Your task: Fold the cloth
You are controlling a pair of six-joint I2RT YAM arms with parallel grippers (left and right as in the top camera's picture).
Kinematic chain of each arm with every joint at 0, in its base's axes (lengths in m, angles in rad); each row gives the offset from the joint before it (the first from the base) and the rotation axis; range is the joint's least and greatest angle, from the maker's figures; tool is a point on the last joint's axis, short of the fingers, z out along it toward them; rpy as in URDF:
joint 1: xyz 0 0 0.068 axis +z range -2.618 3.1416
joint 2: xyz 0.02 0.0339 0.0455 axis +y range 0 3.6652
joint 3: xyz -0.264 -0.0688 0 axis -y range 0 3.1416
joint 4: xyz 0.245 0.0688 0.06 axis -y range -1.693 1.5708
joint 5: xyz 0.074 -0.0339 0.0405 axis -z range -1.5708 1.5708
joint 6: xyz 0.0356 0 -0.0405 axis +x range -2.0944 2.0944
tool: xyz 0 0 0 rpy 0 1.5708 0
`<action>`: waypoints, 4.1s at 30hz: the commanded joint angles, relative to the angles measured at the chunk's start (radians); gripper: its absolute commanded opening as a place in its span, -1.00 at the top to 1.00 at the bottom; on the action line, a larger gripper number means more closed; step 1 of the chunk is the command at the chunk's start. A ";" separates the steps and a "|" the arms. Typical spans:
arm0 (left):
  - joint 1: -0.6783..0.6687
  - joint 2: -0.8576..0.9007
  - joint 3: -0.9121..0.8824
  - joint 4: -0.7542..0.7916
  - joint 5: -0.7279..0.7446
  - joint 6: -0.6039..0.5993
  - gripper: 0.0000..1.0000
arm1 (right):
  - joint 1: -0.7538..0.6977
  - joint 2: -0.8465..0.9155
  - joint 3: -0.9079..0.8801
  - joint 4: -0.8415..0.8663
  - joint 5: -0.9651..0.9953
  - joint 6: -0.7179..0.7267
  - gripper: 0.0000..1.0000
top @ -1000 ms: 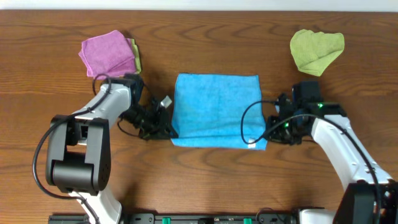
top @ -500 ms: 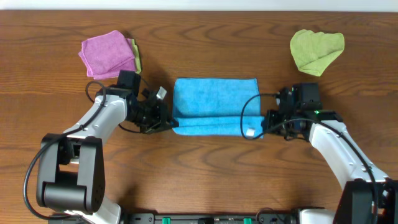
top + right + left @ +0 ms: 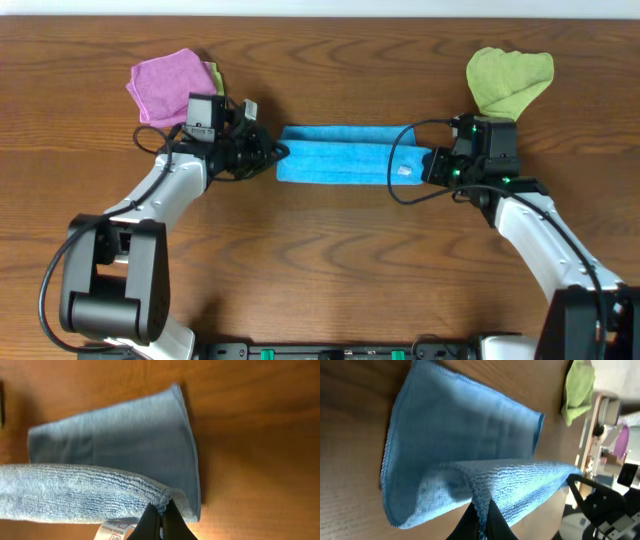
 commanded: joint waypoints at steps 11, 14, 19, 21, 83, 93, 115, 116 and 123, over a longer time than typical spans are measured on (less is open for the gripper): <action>0.000 0.050 0.003 0.201 -0.218 -0.135 0.89 | 0.008 0.159 0.039 0.158 0.100 0.062 0.97; 0.000 0.116 0.008 0.270 -0.214 -0.172 0.89 | 0.008 0.199 0.074 0.164 0.111 0.061 0.97; 0.000 0.152 0.008 0.330 -0.238 -0.174 0.89 | 0.008 0.249 0.114 0.173 0.138 0.054 0.97; 0.000 0.157 0.010 0.341 -0.256 -0.174 0.89 | 0.008 0.269 0.126 0.177 0.140 0.054 0.97; -0.154 0.118 0.059 0.203 -0.429 -0.098 0.89 | 0.045 0.043 -0.050 -0.038 -0.026 0.408 -0.53; -0.154 0.189 0.060 0.182 -0.498 -0.080 0.89 | 0.047 0.043 -0.174 0.151 -0.063 0.513 -0.52; -0.155 0.241 0.060 0.158 -0.473 -0.091 0.89 | 0.094 0.315 -0.213 0.602 0.020 0.675 -0.40; -0.155 0.241 0.060 0.157 -0.473 -0.091 0.89 | 0.097 0.330 -0.213 0.620 0.020 0.685 -0.39; -0.155 0.241 0.060 0.151 -0.469 -0.091 0.89 | 0.126 0.414 -0.213 0.754 0.070 0.693 -0.12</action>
